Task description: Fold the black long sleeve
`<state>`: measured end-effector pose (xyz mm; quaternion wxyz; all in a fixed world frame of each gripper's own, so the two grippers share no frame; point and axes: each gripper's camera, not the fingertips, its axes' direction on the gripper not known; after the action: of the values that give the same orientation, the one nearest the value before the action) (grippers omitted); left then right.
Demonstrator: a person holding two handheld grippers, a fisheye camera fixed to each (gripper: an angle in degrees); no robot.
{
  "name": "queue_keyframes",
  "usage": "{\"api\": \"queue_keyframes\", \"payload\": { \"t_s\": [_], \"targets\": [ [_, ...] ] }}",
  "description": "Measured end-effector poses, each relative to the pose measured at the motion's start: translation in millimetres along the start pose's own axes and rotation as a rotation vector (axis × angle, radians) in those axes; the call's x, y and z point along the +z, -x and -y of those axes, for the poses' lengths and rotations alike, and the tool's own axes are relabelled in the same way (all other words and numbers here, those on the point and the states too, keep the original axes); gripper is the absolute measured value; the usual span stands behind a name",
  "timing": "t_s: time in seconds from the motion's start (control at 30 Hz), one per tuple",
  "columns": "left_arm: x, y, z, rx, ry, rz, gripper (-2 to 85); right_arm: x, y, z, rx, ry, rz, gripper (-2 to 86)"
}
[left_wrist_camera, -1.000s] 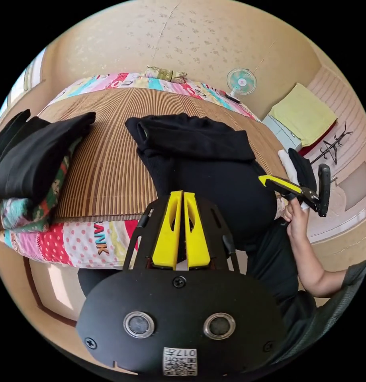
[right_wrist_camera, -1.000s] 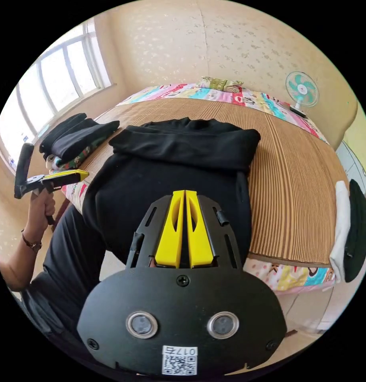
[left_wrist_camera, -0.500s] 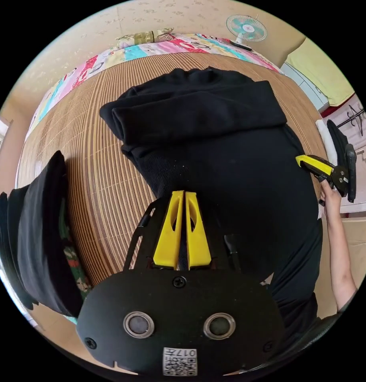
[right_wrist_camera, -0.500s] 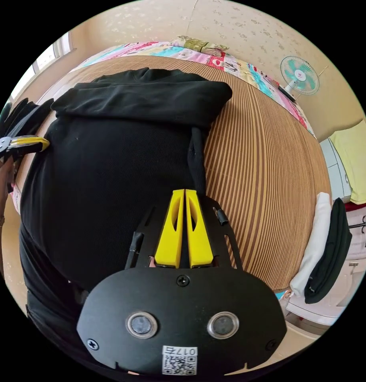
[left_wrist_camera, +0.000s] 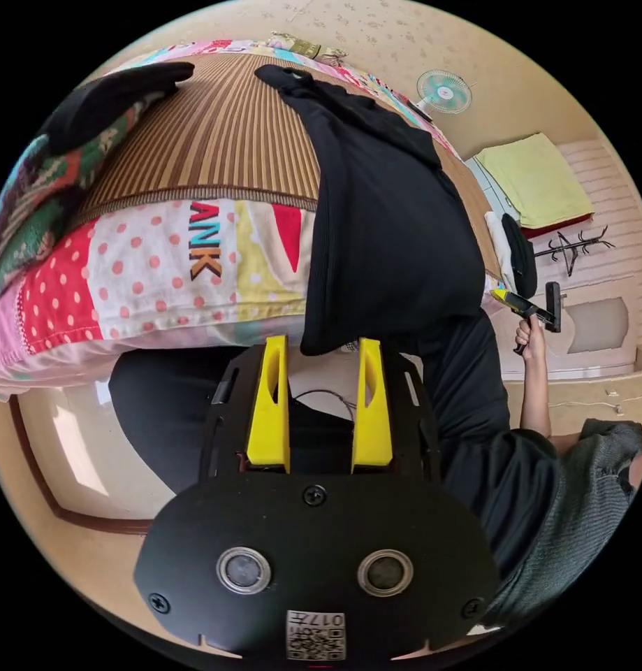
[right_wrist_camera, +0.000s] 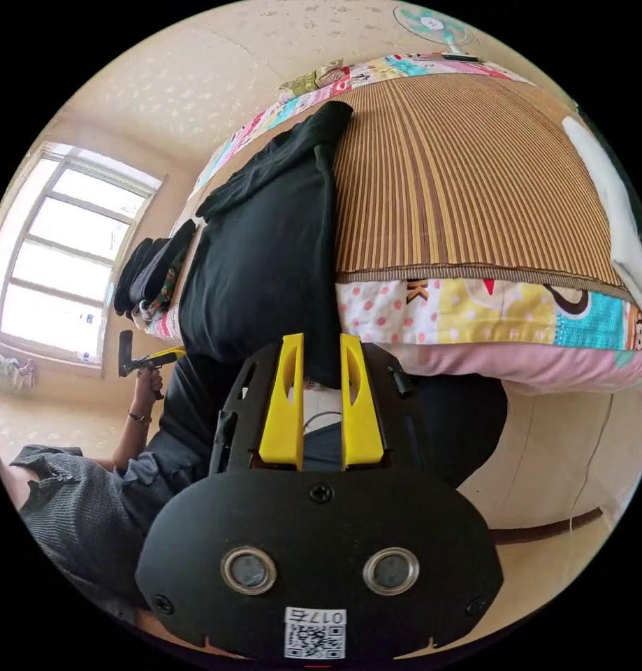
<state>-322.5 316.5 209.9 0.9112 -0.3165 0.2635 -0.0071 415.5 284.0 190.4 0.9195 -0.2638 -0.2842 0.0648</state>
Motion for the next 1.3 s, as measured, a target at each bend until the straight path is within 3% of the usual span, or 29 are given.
{"api": "queue_keyframes", "payload": {
  "t_s": [0.17, 0.27, 0.33, 0.4, 0.47, 0.5, 0.53, 0.6, 0.67, 0.73, 0.77, 0.9, 1.0, 1.07, 1.13, 1.2, 1.27, 1.3],
  "targets": [
    [1, 40, -4, 0.016, 0.043, -0.208, 4.6, 15, -44, 10, 0.037, 0.158, 0.048, 14.4],
    [-18, 56, -12, 0.122, 0.018, -0.443, 3.8, 10, -65, 10, 0.02, 0.174, 0.041, 9.7],
    [-39, 63, -21, 0.207, -0.05, -0.615, 2.9, 2, -78, 7, -0.01, 0.202, 0.168, 4.9],
    [-66, 71, -32, 0.309, -0.153, -0.824, 1.0, -28, -95, -4, -0.096, 0.151, 0.488, 3.8],
    [-113, 78, -53, 0.502, -0.367, -1.094, -0.5, -65, -109, -18, -0.194, -0.001, 0.803, 3.3],
    [-125, 80, -59, 0.535, -0.43, -1.116, -0.5, -88, -116, -28, -0.24, -0.098, 0.915, 3.1],
    [-144, 86, -69, 0.555, -0.528, -1.11, -0.6, -98, -117, -32, -0.26, -0.126, 0.926, 3.0],
    [-157, 96, -71, 0.46, -0.557, -0.99, -0.4, -120, -116, -38, -0.309, -0.137, 0.893, 2.7],
    [-148, 101, -57, 0.226, -0.454, -0.626, 1.4, -126, -119, -37, -0.291, -0.119, 0.865, 2.6],
    [-123, 95, -35, 0.118, -0.311, -0.405, 7.1, -128, -122, -35, -0.275, -0.105, 0.811, 2.5],
    [-99, 89, -17, 0.081, -0.179, -0.308, 13.8, -127, -124, -32, -0.256, -0.078, 0.784, 2.5],
    [-22, 84, 23, 0.04, 0.097, -0.103, 18.1, -130, -126, -28, -0.265, -0.061, 0.813, 2.6],
    [20, 92, 40, 0.062, 0.183, -0.187, 16.0, -141, -133, -30, -0.262, -0.083, 0.829, 2.6],
    [28, 105, 43, 0.086, 0.171, -0.356, 6.4, -150, -137, -33, -0.263, -0.081, 0.816, 2.6],
    [17, 107, 36, 0.168, 0.145, -0.475, 4.1, -164, -136, -39, -0.303, -0.083, 0.817, 2.6],
    [-8, 101, 21, 0.351, 0.082, -0.719, 3.8, -186, -133, -54, -0.383, -0.11, 0.85, 2.6],
    [-57, 97, -3, 0.558, -0.098, -1.008, 3.7, -204, -130, -67, -0.472, -0.156, 0.916, 2.6],
    [-70, 96, -9, 0.611, -0.146, -1.049, 3.7, -218, -128, -75, -0.547, -0.215, 1.001, 2.5]
  ]
}}
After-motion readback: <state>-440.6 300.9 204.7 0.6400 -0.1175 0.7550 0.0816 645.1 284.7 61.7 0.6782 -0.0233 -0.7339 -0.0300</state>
